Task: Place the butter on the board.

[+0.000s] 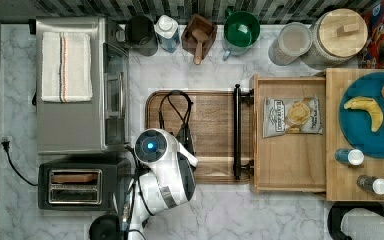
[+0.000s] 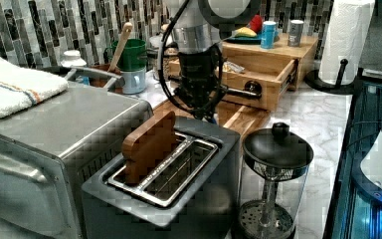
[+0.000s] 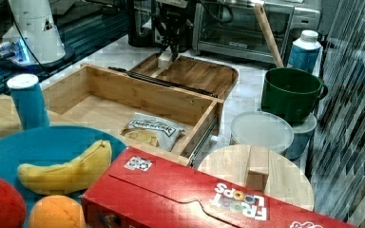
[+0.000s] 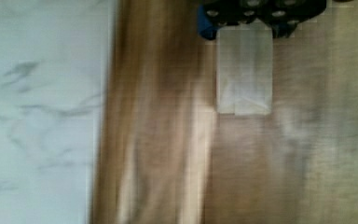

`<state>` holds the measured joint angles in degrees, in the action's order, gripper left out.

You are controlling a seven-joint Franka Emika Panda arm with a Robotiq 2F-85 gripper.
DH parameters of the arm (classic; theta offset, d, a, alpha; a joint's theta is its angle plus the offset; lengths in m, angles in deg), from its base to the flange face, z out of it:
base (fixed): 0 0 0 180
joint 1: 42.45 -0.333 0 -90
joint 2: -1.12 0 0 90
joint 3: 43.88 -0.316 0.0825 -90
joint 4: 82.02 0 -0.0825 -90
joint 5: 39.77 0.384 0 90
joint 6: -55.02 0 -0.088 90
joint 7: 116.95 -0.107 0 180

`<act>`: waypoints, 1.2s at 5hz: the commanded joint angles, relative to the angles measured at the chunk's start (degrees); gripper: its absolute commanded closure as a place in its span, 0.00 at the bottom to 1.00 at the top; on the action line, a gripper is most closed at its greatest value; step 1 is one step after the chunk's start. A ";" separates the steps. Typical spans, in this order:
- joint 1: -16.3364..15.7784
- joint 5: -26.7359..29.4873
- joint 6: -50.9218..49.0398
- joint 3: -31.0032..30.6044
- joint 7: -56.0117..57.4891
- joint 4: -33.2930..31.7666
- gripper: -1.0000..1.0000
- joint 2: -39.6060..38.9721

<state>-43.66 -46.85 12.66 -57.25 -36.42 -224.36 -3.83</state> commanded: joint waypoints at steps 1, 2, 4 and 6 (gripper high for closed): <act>-1.39 -0.62 0.05 -2.02 -3.19 3.55 0.00 1.73; -1.64 -3.20 -2.05 -2.66 -6.63 5.71 0.00 1.61; -0.80 -1.02 -7.33 -2.91 -3.91 9.22 0.00 2.95; -0.68 -2.30 -5.52 -2.60 -4.18 9.08 0.00 2.45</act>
<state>-43.54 -48.71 4.63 -59.14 -38.60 -218.43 -2.63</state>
